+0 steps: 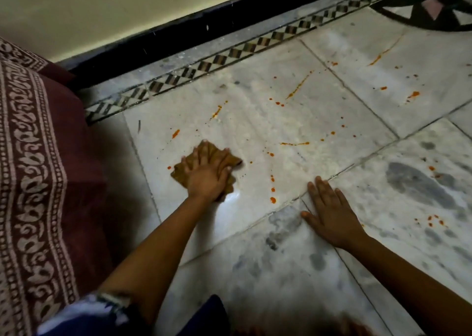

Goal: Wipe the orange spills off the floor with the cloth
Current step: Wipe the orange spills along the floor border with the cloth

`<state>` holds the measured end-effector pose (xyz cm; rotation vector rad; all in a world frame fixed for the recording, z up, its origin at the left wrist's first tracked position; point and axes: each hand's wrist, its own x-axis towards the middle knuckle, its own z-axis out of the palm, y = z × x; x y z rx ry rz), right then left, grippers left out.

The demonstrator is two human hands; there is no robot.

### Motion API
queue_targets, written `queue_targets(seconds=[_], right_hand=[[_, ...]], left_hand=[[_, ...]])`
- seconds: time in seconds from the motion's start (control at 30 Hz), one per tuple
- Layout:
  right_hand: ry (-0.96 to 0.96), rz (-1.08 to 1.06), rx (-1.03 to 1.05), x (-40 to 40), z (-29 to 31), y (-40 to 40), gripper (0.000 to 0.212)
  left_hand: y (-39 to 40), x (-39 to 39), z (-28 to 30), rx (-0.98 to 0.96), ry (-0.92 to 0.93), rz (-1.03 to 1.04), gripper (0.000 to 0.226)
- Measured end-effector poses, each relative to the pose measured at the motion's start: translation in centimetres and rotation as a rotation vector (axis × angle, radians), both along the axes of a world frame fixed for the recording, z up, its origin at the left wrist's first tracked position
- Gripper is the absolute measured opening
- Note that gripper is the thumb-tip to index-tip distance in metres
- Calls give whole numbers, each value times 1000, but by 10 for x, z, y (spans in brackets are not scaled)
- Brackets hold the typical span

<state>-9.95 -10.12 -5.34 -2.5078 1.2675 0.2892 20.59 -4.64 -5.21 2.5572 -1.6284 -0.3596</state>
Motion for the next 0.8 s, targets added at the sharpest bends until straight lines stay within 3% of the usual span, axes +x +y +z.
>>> queue_targets(seconds=[0.1, 0.23, 0.33, 0.5, 0.63, 0.8], right_hand=[[-27, -28, -75, 0, -4, -8, 89], [-80, -46, -104, 7, -11, -17, 83], [-100, -36, -140, 8, -19, -18, 81], [-126, -31, -140, 7, -22, -20, 80], [-129, -29, -154, 7, -22, -20, 75], [-150, -22, -162, 5, -26, -22, 73]], left_hand=[[-6, -26, -3, -24, -12, -147, 58], [53, -25, -13, -113, -34, -411, 50], [58, 4, -14, -107, -5, -342, 54], [-22, -9, -1, -53, 21, -181, 68], [-45, -63, 4, -31, 30, -360, 70], [15, -88, -12, -86, -69, -555, 51]])
